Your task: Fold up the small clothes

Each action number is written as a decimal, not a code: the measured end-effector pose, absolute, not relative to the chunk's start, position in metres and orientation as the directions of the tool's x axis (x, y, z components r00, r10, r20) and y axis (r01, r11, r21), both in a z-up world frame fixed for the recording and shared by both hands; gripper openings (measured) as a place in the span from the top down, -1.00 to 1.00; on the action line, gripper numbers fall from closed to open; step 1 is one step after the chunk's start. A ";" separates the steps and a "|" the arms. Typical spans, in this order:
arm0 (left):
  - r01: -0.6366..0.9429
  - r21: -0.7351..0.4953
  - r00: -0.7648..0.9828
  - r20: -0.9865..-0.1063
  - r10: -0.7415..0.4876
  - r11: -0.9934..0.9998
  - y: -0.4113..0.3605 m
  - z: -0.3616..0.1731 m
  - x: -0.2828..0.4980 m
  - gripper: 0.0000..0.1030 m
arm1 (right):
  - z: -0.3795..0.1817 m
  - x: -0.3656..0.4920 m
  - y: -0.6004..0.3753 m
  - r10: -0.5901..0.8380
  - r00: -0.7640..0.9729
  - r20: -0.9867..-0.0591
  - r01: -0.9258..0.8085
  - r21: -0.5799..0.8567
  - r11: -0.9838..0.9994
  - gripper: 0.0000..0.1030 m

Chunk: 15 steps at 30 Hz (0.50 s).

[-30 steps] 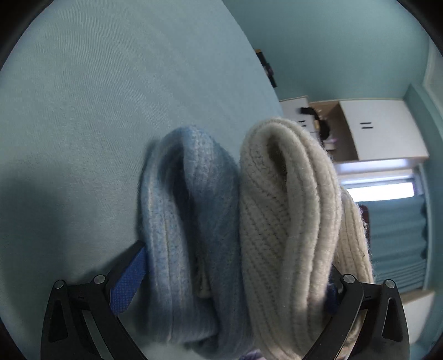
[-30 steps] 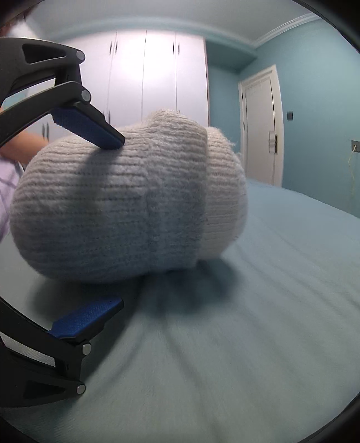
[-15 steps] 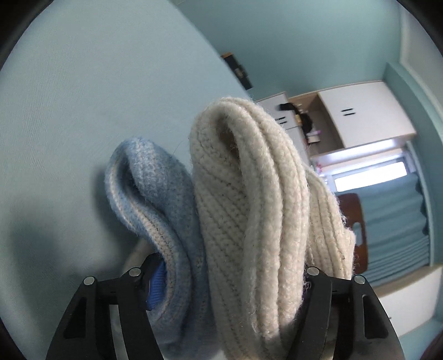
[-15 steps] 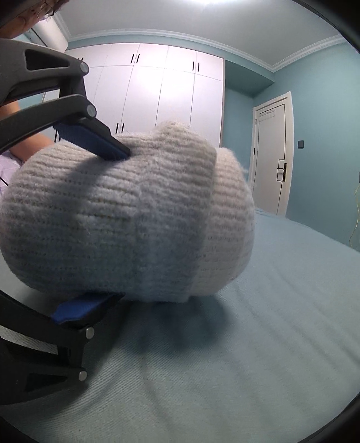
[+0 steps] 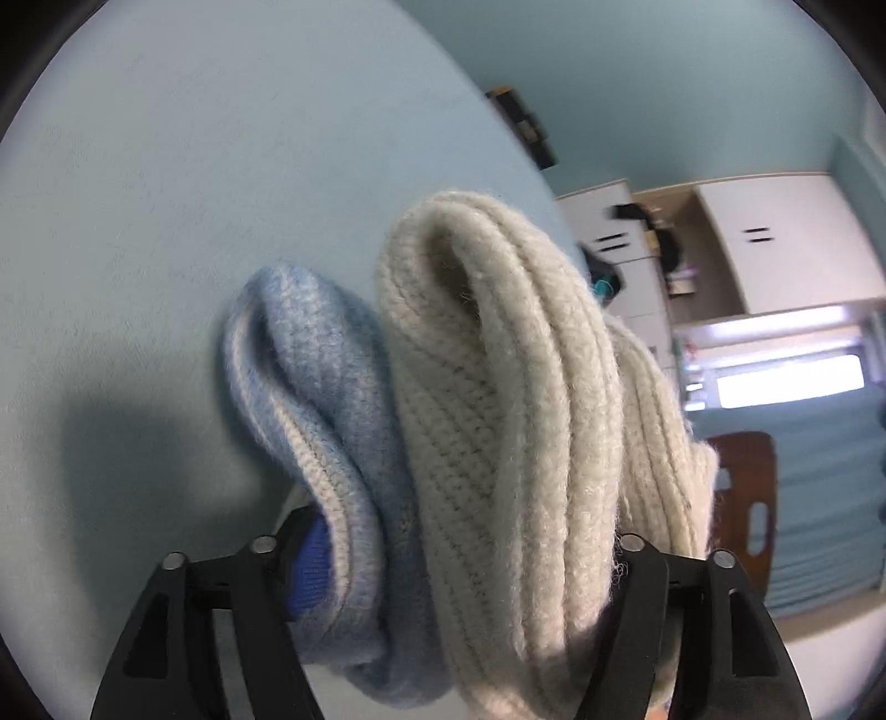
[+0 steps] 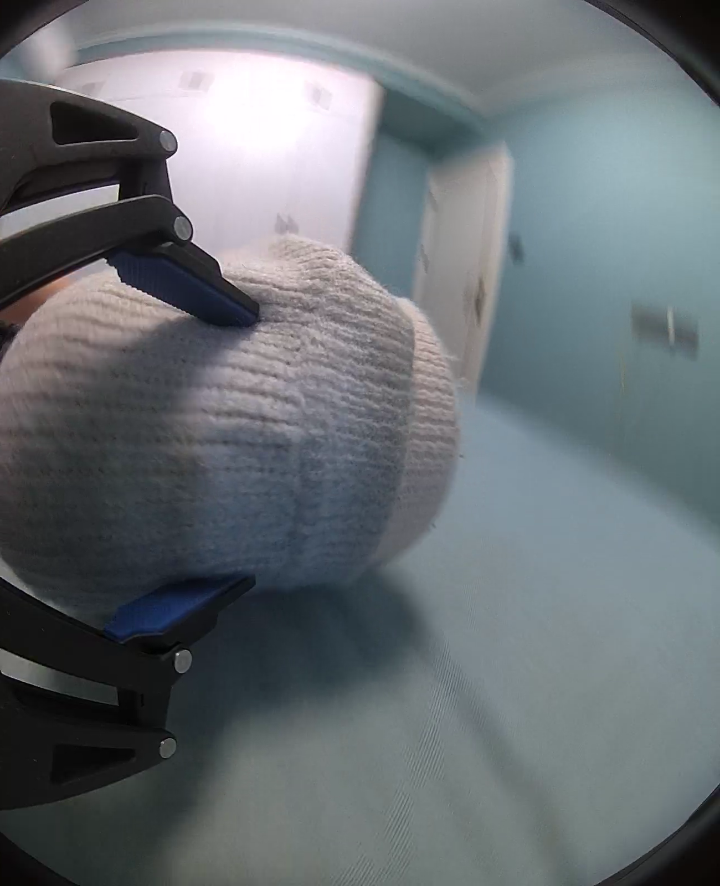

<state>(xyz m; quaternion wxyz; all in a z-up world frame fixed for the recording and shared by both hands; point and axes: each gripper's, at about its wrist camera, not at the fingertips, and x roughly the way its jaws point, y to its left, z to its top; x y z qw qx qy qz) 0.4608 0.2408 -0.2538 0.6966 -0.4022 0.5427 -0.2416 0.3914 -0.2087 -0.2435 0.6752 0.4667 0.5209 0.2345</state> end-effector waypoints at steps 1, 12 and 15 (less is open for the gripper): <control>-0.102 -0.812 0.303 -0.576 -0.760 0.575 0.243 -0.247 0.457 -0.51 | -0.243 0.390 -0.215 0.806 0.351 -0.477 0.199 0.879 0.434 -0.64; 0.018 -0.193 0.672 -0.724 -0.155 0.981 0.207 -0.065 0.384 -1.00 | -0.088 0.330 -0.140 0.290 0.651 -0.702 -0.027 0.359 0.933 -0.99; 0.035 -0.055 0.640 -0.765 -0.065 0.998 0.166 -0.080 0.391 -1.00 | -0.094 0.329 -0.111 0.221 0.647 -0.729 -0.059 0.241 0.969 -0.99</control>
